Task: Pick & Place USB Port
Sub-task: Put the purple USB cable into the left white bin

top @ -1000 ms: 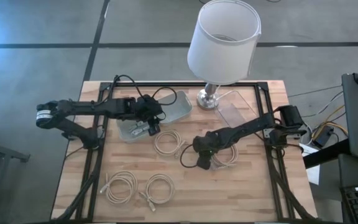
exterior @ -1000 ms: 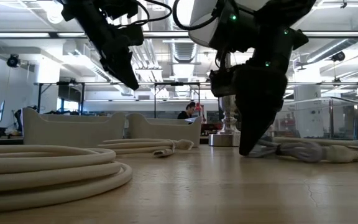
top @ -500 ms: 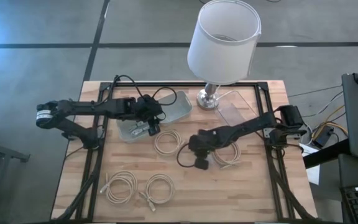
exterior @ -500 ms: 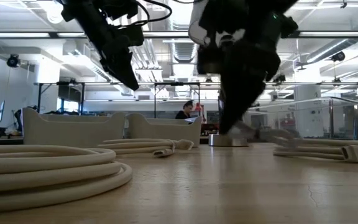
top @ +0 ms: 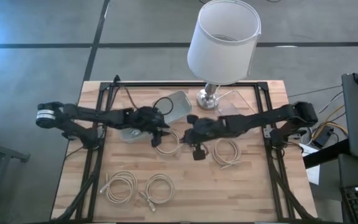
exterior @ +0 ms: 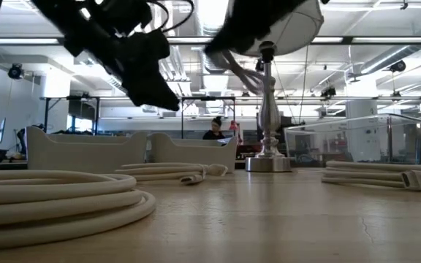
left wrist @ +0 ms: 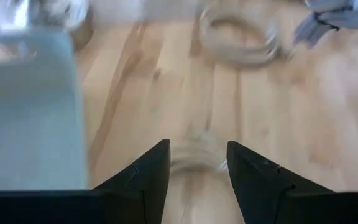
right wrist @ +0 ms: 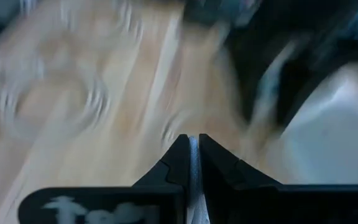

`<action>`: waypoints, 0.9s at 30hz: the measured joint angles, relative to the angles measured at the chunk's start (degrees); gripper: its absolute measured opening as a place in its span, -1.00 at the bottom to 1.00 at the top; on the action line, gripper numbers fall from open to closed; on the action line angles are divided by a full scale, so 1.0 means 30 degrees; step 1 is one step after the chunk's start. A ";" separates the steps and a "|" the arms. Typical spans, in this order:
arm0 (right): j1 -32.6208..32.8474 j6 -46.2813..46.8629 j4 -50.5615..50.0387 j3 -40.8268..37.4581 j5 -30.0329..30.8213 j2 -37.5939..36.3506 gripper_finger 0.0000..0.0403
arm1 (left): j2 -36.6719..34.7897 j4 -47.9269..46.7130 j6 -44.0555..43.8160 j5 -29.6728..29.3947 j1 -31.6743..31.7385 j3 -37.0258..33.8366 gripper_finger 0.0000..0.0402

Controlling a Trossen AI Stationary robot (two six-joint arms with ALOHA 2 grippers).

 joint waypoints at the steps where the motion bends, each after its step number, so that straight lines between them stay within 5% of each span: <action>1: -0.0067 -0.0279 0.1859 -0.0602 0.0007 -0.0260 -0.91 | 0.0000 0.1421 -0.0035 0.0018 -0.0247 -0.0429 -0.19; 6: -0.0539 -0.0684 0.9619 -0.3432 -0.0022 -0.0592 -0.91 | 0.0000 0.7792 -0.0108 0.0040 -0.1150 -0.2076 -0.19; 10: -0.0853 -0.0719 1.2612 -0.4529 0.0000 -0.0297 -0.91 | 0.0000 1.0523 -0.0162 -0.0137 -0.1501 -0.2549 -0.19; 27: -0.1236 -0.1332 1.2834 -0.4474 -0.0071 -0.0245 -0.91 | 0.2130 1.2296 -0.0774 -0.0106 -0.1671 -0.0996 -0.19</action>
